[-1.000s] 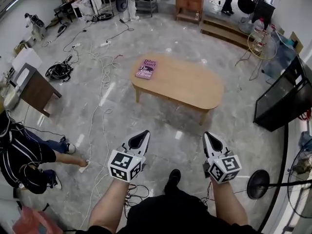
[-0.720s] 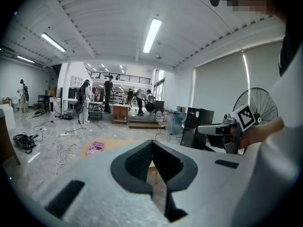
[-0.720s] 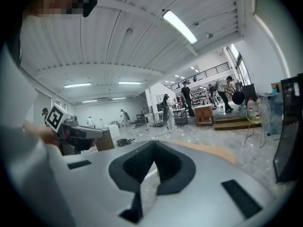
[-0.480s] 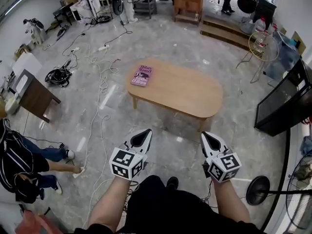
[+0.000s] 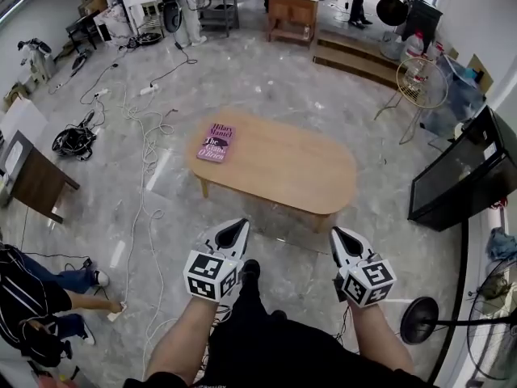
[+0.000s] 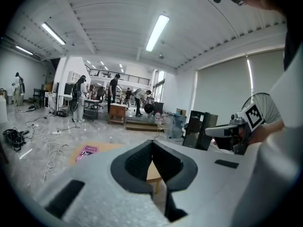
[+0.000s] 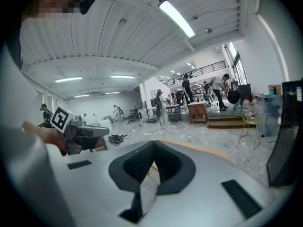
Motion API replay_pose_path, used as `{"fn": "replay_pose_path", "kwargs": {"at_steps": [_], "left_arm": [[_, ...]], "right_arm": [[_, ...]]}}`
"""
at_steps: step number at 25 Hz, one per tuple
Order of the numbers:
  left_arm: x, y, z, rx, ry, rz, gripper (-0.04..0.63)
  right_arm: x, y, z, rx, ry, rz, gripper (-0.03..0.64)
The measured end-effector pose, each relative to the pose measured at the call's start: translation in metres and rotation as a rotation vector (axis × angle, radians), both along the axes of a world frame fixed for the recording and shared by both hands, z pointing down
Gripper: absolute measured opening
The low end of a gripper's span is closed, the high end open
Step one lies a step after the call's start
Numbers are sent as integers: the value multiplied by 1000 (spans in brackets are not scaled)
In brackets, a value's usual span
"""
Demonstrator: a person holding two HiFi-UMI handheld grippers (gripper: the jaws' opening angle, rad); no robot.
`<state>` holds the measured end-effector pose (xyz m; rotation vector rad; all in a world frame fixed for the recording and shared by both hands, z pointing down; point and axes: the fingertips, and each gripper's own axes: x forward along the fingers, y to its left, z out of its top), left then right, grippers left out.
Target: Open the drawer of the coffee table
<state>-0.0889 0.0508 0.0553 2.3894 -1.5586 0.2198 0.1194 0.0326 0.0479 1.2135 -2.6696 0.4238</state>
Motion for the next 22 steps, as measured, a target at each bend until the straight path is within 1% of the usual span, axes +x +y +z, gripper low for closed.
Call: {"fn": "replay_pose_path", "kwargs": {"at_steps": [5, 9, 13, 15, 19, 22], "left_arm": [[-38, -69, 1, 25, -6, 21, 2], [-68, -114, 17, -5, 2, 40, 2], [-91, -150, 30, -31, -10, 81, 2], [-96, -164, 35, -42, -19, 97, 2], [-97, -179, 48, -56, -7, 104, 2], [-93, -183, 64, -79, -28, 119, 2]], "right_arm": [[-36, -62, 4, -9, 33, 31, 5], [-76, -99, 19, -47, 71, 32, 6], [-111, -126, 35, -72, 76, 46, 6], [-116, -135, 45, -88, 82, 58, 6], [-109, -144, 72, -139, 75, 108, 6], [-102, -151, 85, -153, 56, 141, 6]]}}
